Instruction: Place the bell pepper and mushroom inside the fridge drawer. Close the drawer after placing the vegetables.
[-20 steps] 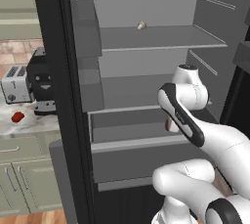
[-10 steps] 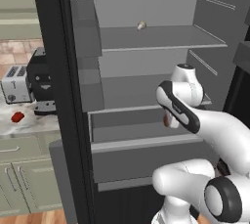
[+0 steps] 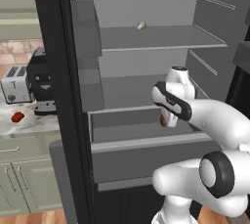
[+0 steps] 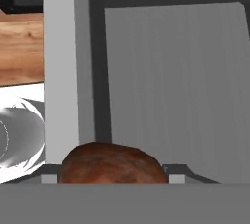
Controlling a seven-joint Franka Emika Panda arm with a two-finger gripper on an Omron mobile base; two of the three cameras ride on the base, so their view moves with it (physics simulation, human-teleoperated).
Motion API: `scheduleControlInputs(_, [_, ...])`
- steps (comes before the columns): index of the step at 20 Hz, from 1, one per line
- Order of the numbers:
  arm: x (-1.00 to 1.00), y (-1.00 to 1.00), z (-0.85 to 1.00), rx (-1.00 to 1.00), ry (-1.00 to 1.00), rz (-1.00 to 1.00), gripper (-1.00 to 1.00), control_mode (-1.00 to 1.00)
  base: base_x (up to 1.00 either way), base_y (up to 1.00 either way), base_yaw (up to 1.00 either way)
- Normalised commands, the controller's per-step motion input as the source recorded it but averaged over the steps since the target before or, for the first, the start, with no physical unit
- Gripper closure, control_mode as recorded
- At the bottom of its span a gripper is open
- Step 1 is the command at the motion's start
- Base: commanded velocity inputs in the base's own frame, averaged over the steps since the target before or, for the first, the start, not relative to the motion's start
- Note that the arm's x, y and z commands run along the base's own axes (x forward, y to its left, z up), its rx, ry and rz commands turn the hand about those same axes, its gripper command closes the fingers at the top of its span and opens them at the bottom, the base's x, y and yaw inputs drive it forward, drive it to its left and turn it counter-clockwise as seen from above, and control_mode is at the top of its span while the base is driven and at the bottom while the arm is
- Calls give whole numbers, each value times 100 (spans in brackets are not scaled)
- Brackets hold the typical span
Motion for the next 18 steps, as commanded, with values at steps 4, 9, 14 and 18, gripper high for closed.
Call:
scheduleControlInputs(4, [0, 0, -36, 0, 0, 5, 100, -100, 0, 0, 0])
scheduleControlInputs(9, [-14, 0, -36, 0, 0, 3, 100, -100, 0, 0, 0])
scheduleControlInputs(14, [-28, 0, -31, 0, 0, 3, 100, -100, 0, 0, 0])
scheduleControlInputs(18, [-34, 0, -19, 0, 0, 3, 100, -100, 0, 0, 0])
